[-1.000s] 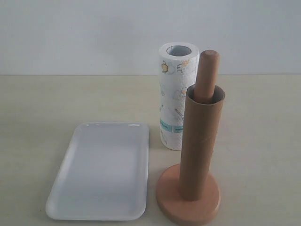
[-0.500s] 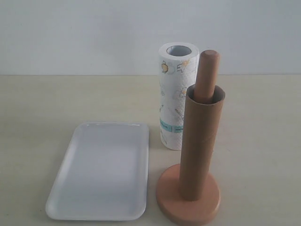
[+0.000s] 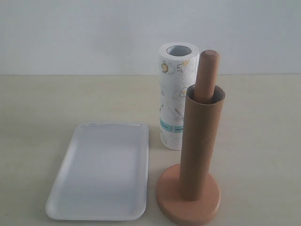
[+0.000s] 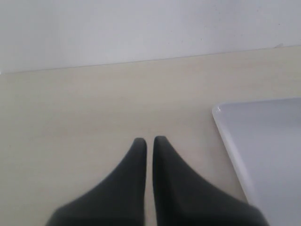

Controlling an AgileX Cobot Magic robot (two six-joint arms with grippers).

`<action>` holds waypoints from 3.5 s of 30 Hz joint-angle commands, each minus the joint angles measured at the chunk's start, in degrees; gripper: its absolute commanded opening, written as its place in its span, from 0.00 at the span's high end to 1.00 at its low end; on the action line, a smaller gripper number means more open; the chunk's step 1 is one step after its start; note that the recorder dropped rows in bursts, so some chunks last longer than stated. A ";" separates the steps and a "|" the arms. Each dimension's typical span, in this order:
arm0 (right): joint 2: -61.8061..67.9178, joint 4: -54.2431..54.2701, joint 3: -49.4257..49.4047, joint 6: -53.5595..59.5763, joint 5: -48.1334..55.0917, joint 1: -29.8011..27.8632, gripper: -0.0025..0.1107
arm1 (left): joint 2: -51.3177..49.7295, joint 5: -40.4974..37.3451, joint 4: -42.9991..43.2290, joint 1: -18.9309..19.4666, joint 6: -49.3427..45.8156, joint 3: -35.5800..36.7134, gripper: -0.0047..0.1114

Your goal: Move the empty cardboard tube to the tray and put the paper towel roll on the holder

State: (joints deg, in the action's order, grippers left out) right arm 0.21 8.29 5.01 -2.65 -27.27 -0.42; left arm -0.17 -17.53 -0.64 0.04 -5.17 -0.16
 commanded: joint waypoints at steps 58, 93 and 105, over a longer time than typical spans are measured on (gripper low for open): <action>-0.21 7.72 0.39 -11.18 39.02 -0.04 0.97 | 0.17 1.74 0.64 0.13 0.47 0.16 0.92; -0.21 8.45 0.10 11.16 48.52 -0.04 0.97 | 0.17 22.19 0.06 0.13 2.00 0.16 0.92; -0.21 7.24 0.10 20.12 51.96 -0.04 0.97 | 0.17 23.85 0.06 0.13 4.64 0.16 0.92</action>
State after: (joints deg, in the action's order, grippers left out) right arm 0.21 15.87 5.10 16.90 24.80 -0.42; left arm -0.17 4.95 0.00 0.04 -2.90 -0.16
